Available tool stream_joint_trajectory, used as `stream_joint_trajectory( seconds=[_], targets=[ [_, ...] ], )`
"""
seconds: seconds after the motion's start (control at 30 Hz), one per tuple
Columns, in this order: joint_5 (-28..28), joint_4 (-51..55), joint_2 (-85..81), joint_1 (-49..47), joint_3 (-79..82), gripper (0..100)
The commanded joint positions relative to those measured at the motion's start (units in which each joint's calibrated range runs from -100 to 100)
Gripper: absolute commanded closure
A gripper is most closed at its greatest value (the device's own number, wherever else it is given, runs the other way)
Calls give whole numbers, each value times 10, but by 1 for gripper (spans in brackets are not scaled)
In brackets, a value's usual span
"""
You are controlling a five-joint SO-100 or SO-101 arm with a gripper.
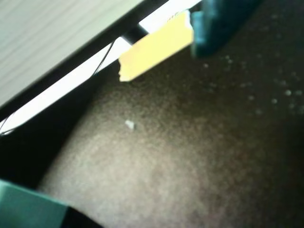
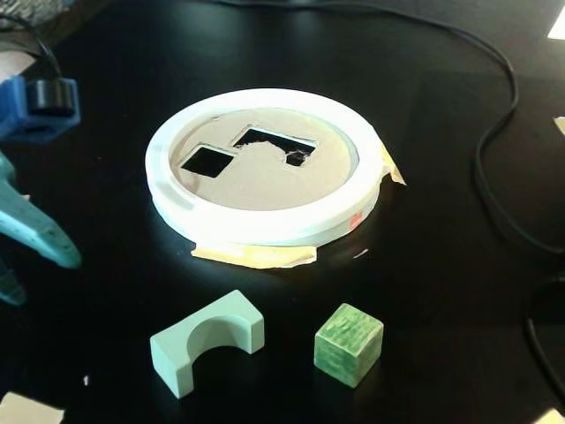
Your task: Pick up the U shape block and drop it in corresponding U shaped hole
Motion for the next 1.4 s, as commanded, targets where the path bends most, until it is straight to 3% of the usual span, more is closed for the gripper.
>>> stream_joint_trajectory(
  seconds=[0.0, 1.37],
  targets=[
    [5, -18, -5, 4, -1, 2],
    [3, -20, -5, -10, -5, 1]
  ],
)
